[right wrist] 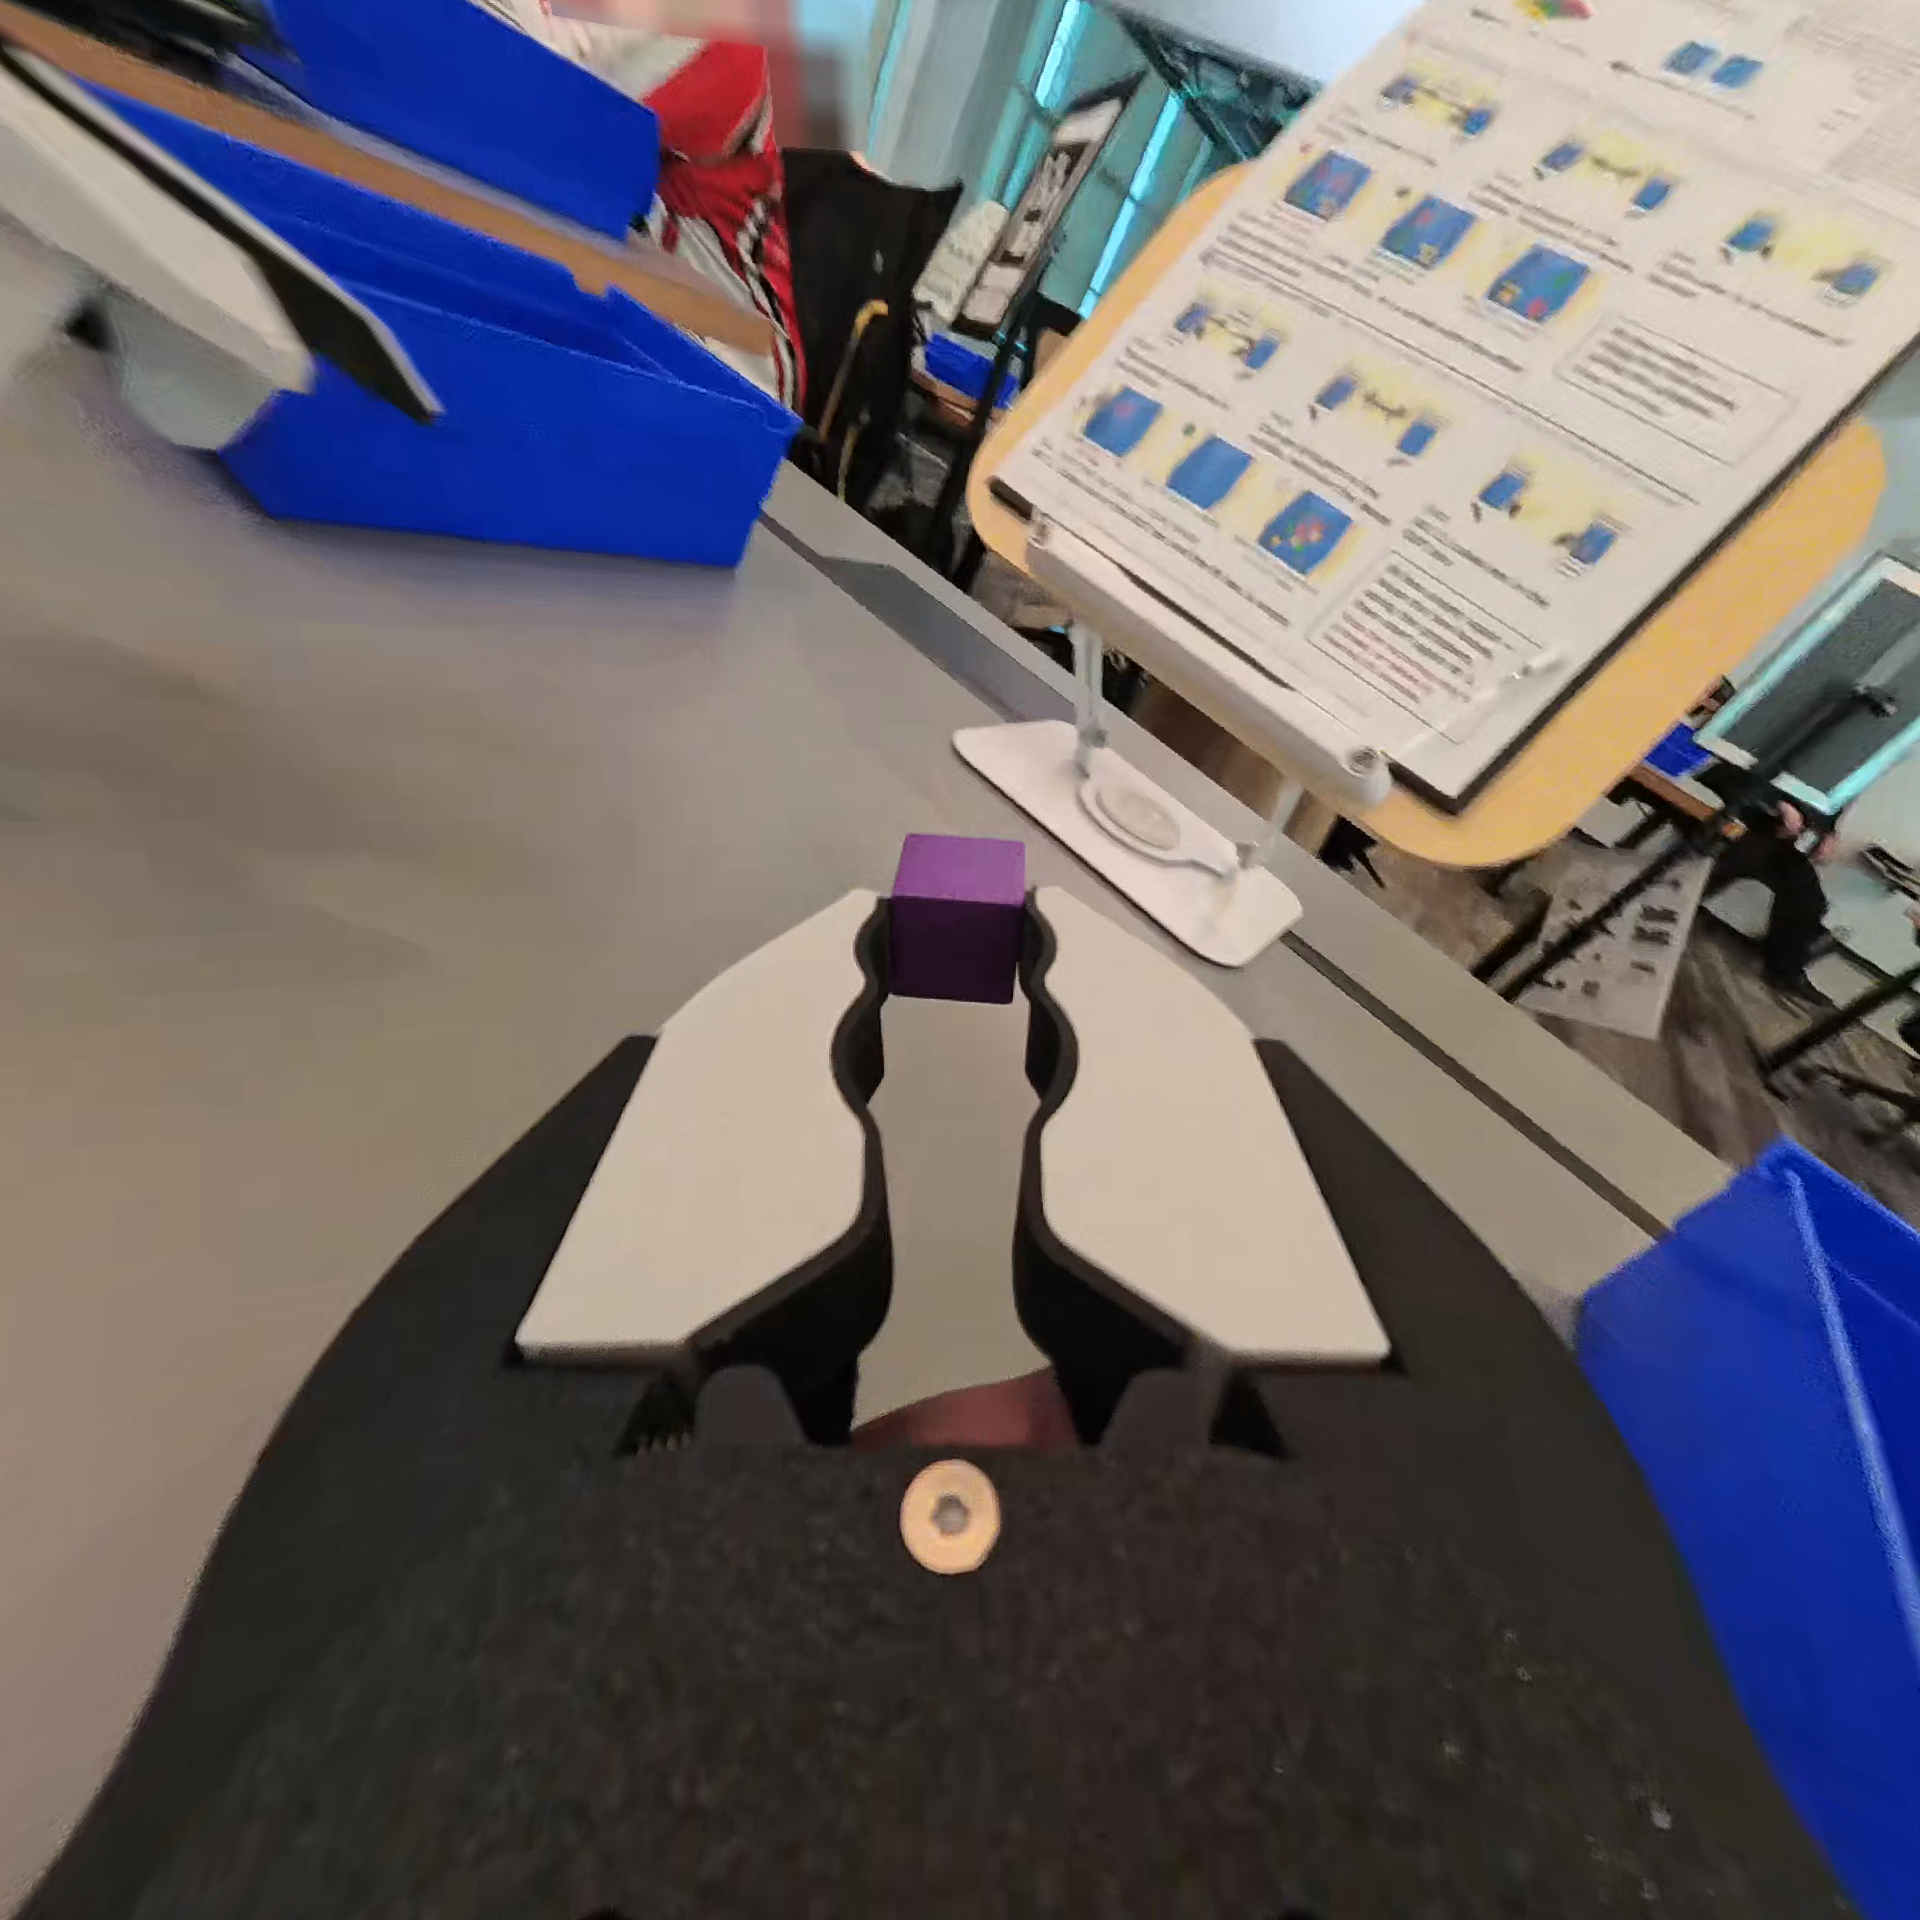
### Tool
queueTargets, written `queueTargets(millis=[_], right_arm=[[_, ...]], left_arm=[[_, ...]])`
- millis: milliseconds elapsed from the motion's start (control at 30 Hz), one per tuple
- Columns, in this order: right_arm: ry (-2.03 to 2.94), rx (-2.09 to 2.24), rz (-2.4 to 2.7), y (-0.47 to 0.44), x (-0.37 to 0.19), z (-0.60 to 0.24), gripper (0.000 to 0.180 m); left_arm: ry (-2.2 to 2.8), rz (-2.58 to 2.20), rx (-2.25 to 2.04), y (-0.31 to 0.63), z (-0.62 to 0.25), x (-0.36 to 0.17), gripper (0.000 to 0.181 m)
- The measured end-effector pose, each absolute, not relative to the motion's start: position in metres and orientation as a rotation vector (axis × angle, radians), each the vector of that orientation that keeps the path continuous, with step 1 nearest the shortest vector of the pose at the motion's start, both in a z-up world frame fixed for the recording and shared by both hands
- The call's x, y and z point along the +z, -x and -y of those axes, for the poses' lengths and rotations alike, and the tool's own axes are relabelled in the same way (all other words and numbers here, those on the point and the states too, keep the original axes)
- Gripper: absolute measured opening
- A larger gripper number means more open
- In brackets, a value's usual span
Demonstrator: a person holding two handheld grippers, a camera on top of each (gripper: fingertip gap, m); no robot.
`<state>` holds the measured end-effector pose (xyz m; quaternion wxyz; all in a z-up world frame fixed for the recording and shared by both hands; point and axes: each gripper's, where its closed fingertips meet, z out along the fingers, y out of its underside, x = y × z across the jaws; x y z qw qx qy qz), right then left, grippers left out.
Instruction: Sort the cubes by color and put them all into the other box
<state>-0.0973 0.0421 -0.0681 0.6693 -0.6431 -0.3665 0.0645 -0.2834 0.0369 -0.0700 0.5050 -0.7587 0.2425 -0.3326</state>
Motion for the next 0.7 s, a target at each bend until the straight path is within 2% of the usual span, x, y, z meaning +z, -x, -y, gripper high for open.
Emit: queueTargets(millis=[133, 267, 433, 567, 700], right_arm=[[1.509, 0.084, 0.763, 0.049, -0.022, -0.035, 0.023], [1.785, -0.117, 0.711, -0.084, 0.016, -0.049, 0.023], [2.462, -0.22, 0.765, -0.233, -0.056, -0.079, 0.023], [2.787, -0.203, 0.915, -0.256, -0.115, -0.079, 0.023], [2.967, -0.286, 1.057, -0.265, -0.15, -0.072, 0.023]], left_arm=[[1.847, -0.597, -0.782, 0.289, -0.032, -0.075, 0.065], [1.827, -0.632, -0.734, 0.29, -0.028, -0.069, 0.063], [1.815, -0.7, -0.66, 0.283, -0.025, -0.069, 0.063], [1.792, -0.742, -0.61, 0.277, -0.023, -0.064, 0.063], [1.782, -0.757, -0.6, 0.274, -0.02, -0.064, 0.063]])
